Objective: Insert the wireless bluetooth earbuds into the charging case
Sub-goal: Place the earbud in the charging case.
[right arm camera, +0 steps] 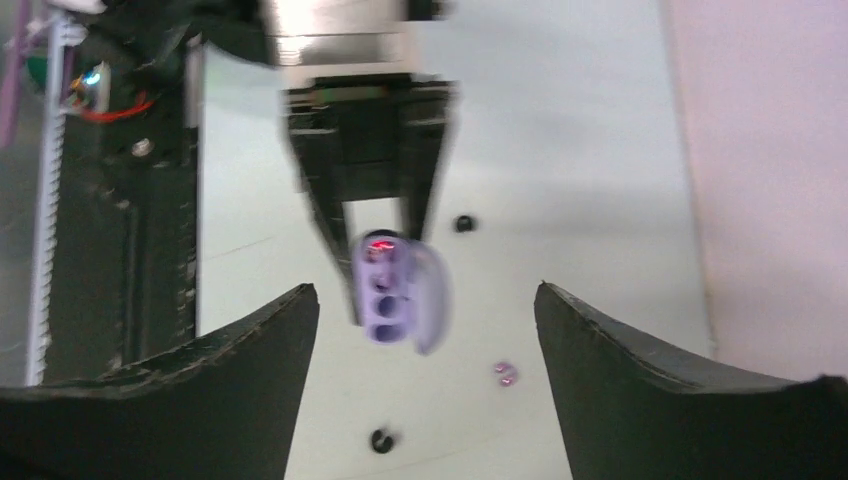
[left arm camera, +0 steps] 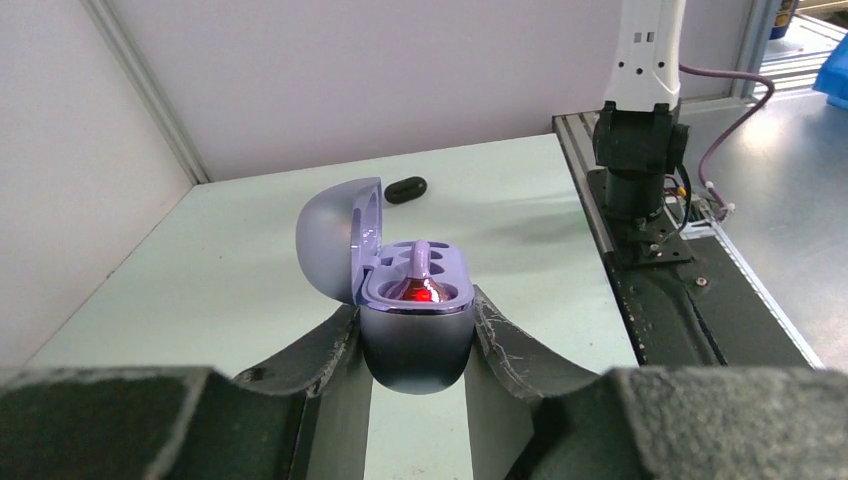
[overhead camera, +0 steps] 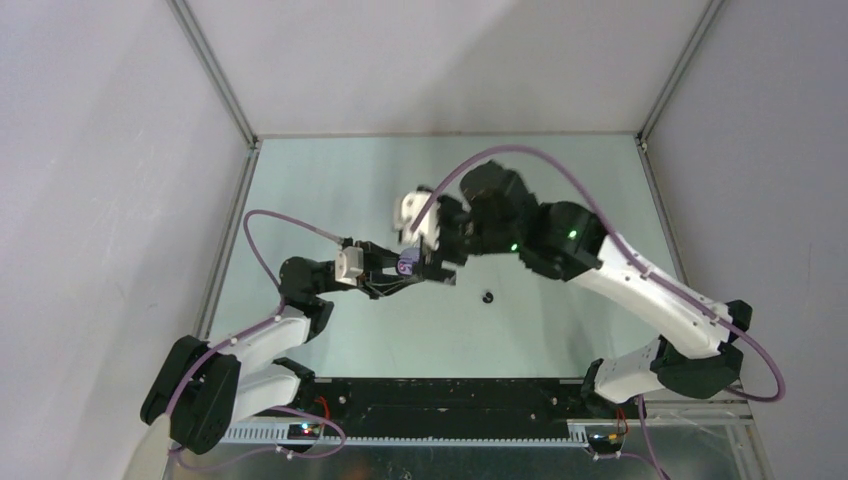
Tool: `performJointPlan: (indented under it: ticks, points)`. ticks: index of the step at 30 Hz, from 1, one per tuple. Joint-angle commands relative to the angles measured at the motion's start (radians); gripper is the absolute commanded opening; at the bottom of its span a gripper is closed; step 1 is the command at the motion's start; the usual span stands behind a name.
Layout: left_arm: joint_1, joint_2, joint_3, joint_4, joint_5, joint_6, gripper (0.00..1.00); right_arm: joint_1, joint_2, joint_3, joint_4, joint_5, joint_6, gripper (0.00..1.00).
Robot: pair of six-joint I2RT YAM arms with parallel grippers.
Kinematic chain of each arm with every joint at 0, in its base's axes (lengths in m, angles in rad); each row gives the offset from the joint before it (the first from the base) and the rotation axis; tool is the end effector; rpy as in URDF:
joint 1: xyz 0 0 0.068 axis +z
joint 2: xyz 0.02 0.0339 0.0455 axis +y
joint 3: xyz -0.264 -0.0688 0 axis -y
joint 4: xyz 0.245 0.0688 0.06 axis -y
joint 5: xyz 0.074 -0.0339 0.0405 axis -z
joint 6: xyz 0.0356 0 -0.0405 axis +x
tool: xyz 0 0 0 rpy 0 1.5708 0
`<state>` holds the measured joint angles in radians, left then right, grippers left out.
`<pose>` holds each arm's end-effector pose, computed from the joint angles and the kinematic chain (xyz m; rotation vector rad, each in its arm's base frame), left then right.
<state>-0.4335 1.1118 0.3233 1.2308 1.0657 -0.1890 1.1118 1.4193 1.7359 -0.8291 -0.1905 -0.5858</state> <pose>0.1691 -0.1126 0.2577 1.1135 0.9348 -1.1118 0.1221 0.2623 0.4543 -1.6627 1.3070 0.5158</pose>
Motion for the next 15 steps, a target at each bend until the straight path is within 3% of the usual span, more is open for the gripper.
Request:
performJointPlan:
  ticks: [1, 6, 9, 15]
  points:
    - [0.009, -0.015, 0.012, 0.004, -0.037, 0.032, 0.0, -0.15, -0.039, 0.081, 0.018, -0.065, 0.063, 0.87]
    - [0.019, -0.022, 0.016, -0.027, -0.037, 0.055, 0.0, -0.429, -0.03, -0.027, 0.185, -0.139, 0.134, 0.86]
    - [0.022, -0.021, 0.02, -0.038, -0.032, 0.059, 0.0, -0.52, 0.024, -0.105, 0.268, -0.16, 0.144, 0.82]
    - [0.022, -0.019, 0.02, -0.046, -0.022, 0.067, 0.0, -0.646, 0.351, -0.04, 0.272, -0.141, 0.198, 0.75]
